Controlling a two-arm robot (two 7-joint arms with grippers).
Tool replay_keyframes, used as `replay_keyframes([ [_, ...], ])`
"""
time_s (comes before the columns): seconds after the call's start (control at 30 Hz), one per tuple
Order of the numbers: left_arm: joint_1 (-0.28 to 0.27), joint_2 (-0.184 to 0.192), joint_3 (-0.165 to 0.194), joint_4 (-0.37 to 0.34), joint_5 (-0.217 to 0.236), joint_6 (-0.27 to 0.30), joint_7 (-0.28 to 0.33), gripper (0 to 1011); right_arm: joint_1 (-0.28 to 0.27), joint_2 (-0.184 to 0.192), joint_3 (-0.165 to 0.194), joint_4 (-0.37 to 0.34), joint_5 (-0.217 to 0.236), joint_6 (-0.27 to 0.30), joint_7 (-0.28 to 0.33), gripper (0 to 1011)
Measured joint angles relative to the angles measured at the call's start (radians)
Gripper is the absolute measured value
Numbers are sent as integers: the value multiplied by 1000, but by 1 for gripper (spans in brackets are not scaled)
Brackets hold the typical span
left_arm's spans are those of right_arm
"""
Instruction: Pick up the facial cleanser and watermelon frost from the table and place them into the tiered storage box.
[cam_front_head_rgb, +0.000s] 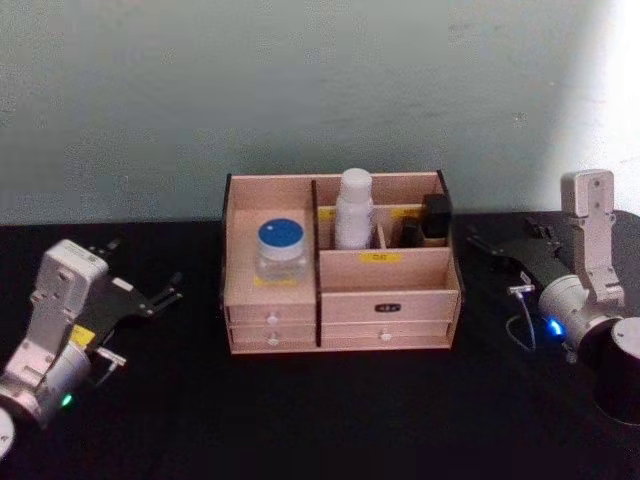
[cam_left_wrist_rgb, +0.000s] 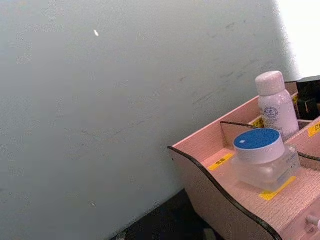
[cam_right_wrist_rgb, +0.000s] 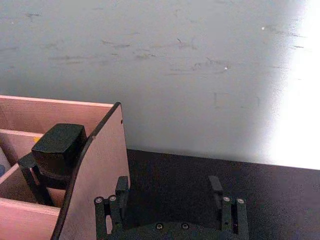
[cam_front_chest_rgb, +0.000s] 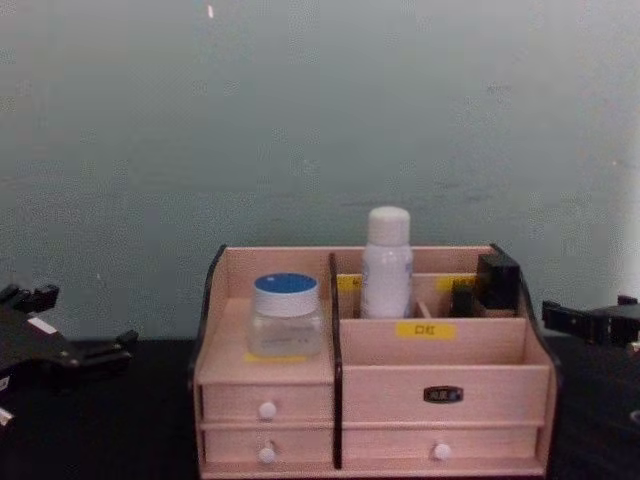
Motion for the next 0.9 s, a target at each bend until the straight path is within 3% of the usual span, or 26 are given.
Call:
replay_keyframes([
  [0.9, 0, 0, 0, 0, 0, 0, 0, 1001, 0, 0, 0, 0, 0, 0, 0, 1002],
])
